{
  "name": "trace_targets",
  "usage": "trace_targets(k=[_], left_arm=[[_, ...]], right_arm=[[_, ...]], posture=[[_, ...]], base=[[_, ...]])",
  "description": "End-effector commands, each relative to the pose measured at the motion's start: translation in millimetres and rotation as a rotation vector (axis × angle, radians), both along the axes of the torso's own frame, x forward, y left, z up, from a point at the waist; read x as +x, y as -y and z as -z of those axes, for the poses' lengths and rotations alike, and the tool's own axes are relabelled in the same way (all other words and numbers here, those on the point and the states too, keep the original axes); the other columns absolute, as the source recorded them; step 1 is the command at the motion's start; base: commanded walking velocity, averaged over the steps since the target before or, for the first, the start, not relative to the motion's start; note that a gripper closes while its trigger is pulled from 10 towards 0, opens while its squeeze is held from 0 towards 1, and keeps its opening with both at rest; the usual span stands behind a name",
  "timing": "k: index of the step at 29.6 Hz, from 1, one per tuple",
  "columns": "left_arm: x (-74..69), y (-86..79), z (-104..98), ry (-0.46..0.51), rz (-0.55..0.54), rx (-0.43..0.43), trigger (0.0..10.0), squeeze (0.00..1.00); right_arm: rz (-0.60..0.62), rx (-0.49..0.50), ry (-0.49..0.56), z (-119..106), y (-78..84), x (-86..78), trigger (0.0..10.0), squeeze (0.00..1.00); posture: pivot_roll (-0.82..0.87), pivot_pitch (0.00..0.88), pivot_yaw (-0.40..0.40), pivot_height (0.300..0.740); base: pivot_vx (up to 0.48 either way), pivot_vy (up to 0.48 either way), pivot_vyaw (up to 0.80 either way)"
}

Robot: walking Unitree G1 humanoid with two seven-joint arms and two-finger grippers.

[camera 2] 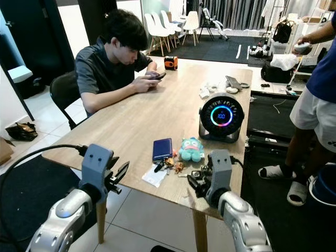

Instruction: Hang keys on a hook

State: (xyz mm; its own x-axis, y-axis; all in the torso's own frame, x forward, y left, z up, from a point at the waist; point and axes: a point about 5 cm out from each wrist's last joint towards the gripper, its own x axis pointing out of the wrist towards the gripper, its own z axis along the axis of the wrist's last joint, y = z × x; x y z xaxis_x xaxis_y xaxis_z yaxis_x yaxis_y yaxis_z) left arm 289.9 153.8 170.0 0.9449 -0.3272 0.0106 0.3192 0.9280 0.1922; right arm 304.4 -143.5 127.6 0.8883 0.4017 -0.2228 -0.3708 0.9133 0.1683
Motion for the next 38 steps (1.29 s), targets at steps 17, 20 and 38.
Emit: trace_targets(k=[17,20,38], left_arm=[[0.6,4.7,3.3,-0.014,0.015,0.003,10.0,0.0],[0.2,4.4,2.9,-0.013,0.012,0.004,10.0,0.0],[-2.1,3.6,4.1,-0.015,0.005,0.005,10.0,0.0]], right_arm=[[0.201,-0.066,-0.104,5.6,35.3,-5.7,10.0,0.0],[0.209,-0.056,-0.11,6.4,34.0,-1.1,10.0,0.0],[0.28,-0.037,-0.07,-6.3,44.5,10.2,10.0,0.0]], posture=[[0.05,0.116,0.035,0.74],[0.06,0.116,0.032,0.74],[0.06,0.111,0.032,0.74]], base=[[0.0,0.0,0.0],[0.0,0.0,0.0],[0.0,0.0,0.0]])
